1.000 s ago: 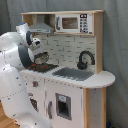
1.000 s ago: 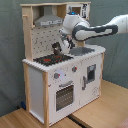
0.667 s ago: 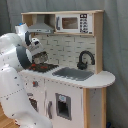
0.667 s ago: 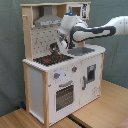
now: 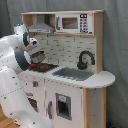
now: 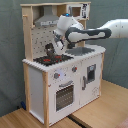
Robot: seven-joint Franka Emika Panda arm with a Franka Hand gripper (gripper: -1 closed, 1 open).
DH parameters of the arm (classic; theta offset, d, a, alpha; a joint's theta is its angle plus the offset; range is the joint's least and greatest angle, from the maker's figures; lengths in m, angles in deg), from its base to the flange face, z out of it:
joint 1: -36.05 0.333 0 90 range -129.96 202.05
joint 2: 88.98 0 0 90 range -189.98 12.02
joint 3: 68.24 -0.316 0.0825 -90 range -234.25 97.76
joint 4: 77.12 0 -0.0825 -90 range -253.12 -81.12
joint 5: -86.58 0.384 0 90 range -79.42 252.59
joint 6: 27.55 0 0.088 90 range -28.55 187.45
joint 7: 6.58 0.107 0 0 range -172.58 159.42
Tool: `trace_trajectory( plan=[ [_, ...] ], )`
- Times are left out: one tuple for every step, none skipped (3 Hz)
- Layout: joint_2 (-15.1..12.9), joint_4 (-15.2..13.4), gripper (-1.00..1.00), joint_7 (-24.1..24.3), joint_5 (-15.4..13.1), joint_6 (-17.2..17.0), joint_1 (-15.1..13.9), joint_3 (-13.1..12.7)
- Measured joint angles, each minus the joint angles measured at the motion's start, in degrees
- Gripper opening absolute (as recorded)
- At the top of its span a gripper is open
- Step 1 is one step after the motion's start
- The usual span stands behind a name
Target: Play with the kitchen
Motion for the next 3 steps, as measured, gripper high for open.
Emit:
trace_trajectory(
  plan=[
    [2.39,4.00,-1.00,-0.51,1.69,-0.90,-2.65,-1.92],
    [4.55,8.86,-1.00,-0.76,2.95,-2.70,-5.80,-4.53],
    [5.66,13.07,-1.00,-0.78,3.25,-4.91,-8.98,-8.00]
  ],
)
